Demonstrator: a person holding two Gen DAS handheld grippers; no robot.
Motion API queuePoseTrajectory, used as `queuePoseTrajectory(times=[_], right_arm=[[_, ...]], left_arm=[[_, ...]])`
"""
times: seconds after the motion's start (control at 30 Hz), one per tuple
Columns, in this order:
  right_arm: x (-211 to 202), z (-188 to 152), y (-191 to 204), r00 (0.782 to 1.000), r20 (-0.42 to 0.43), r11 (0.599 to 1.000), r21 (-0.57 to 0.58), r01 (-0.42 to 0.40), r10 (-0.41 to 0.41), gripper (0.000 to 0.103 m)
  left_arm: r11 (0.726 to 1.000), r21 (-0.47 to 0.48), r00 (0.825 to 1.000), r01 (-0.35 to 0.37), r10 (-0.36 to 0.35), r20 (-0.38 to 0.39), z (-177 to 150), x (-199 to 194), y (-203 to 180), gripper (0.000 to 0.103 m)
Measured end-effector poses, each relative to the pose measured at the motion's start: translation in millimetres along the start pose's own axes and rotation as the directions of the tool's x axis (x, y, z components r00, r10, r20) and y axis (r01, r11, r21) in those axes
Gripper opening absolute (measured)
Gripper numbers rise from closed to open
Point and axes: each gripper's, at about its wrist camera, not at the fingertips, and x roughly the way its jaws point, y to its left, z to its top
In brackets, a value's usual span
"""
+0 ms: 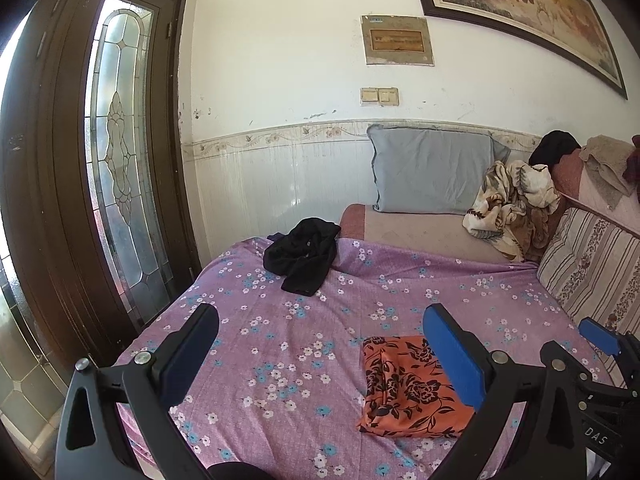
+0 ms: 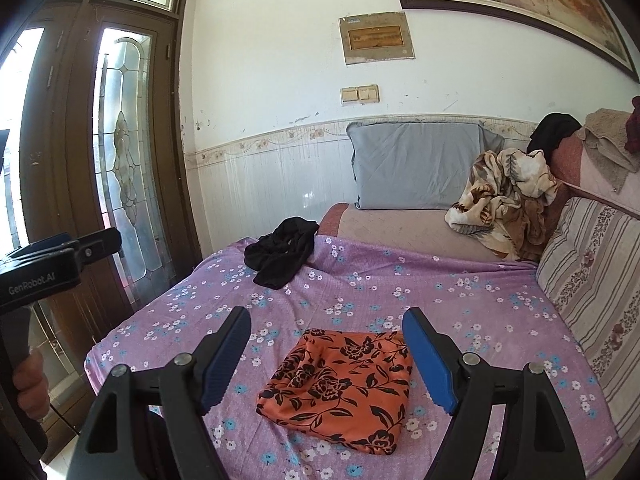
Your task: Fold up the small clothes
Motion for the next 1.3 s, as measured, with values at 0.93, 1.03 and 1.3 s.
queuePoseTrajectory(times=[0.93,1.03,1.3], right_arm=[[18.0,0.8,-5.6,0.995,0.083,0.998,-0.022,0.063,-0.061,0.081],[18.5,1.3,-5.5,0.995,0.087,0.998,-0.028,0.061,-0.058,0.081],[20.9,-3.5,-5.4,0.995,0.082,0.998,-0.034,0.057,-0.054,0.081]], left_arm=[[0.999,-0.012,0.999,0.037,-0.036,0.012,-0.9,25.4,5.1,0.102],[0.999,-0.013,0.999,0.036,-0.036,0.012,0.1,25.9,4.0,0.102],[0.998,-0.007,0.998,0.056,-0.056,0.01,0.6,23.0,0.5,0.102]])
